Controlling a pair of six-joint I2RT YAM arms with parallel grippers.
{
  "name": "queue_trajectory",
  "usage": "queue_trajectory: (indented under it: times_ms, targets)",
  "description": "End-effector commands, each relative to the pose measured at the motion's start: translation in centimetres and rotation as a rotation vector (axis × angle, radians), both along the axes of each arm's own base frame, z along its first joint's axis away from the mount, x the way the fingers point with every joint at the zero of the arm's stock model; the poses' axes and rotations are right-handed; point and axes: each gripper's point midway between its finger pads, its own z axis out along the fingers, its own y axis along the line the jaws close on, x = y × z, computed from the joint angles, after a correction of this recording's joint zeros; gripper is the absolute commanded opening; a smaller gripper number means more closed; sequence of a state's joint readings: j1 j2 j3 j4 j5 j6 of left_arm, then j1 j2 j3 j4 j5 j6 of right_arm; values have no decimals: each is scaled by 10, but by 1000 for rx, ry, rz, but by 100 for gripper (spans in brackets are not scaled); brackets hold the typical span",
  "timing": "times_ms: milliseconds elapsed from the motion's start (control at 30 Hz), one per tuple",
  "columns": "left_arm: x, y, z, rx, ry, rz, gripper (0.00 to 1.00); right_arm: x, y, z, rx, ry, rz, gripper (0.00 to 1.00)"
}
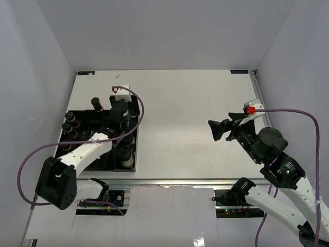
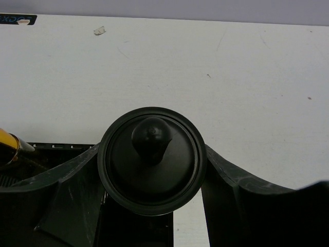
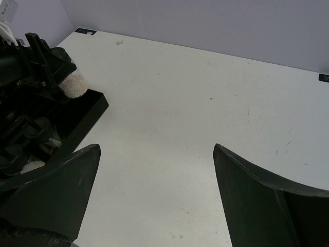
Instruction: Organize the condiment bottles
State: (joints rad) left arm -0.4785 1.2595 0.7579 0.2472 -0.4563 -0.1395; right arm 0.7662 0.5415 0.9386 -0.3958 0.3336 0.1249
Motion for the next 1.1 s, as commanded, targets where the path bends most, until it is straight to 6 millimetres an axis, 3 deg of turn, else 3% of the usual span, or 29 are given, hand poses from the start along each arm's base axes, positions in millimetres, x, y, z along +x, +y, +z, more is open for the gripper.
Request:
queue_trajectory:
  times_ms: [0,300,700,933,1067]
  targets:
    - [1,10,18,-56,-90,63,0,-1,-1,16,30,-30,0,97]
    - [-6,22,-12,-71,-88,102,0,4,5,8,19,-24,8,97]
    - [-1,17,-38,-65,-52,77,0,17,12,-6,-24,-15,-6,97]
    - [1,14,-53,-58,-20,66,0,17,12,-3,-23,-22,-8,97]
    - [2,11,-59,-56,-2,55,13,17,12,-5,-24,-19,-7,97]
